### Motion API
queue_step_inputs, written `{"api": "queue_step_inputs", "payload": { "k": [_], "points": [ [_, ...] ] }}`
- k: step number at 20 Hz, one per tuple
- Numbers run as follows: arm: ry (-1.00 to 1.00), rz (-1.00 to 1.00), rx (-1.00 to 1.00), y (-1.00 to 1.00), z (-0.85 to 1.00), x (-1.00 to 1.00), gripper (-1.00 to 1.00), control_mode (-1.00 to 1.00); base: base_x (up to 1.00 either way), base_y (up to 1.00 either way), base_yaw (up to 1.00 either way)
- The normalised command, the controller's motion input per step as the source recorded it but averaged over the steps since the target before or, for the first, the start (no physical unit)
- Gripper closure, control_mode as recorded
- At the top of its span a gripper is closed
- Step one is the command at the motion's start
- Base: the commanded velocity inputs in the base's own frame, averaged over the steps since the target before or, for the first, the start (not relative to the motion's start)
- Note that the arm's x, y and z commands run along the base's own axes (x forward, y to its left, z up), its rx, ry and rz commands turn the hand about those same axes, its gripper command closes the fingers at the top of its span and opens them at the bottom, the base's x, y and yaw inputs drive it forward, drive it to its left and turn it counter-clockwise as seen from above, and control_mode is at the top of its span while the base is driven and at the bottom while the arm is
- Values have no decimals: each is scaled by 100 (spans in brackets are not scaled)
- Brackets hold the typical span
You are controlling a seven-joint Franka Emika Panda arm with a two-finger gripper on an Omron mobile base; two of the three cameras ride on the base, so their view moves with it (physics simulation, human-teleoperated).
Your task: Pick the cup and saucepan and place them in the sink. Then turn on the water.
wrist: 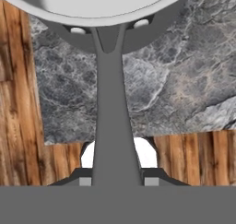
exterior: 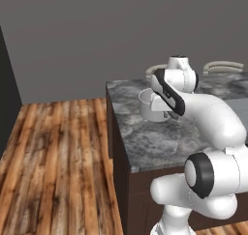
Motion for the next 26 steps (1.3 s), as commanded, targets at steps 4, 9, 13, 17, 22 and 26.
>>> {"api": "queue_step_inputs", "payload": {
  "k": [4, 9, 13, 17, 22, 26],
  "points": [
    [0, 0, 0, -6, 22, -31, 100, -100, 0, 0, 0],
    [0, 0, 0, -3, 8, -27, 100, -100, 0, 0, 0],
    [0, 0, 0, 0, 5, -25, 100, -100, 0, 0, 0],
    [0, 0, 0, 0, 5, -29, 100, -100, 0, 0, 0],
    [0, 0, 0, 0, 6, -24, 100, -100, 0, 0, 0],
    [0, 0, 0, 0, 1, -27, 100, -100, 0, 0, 0]
  ]
}}
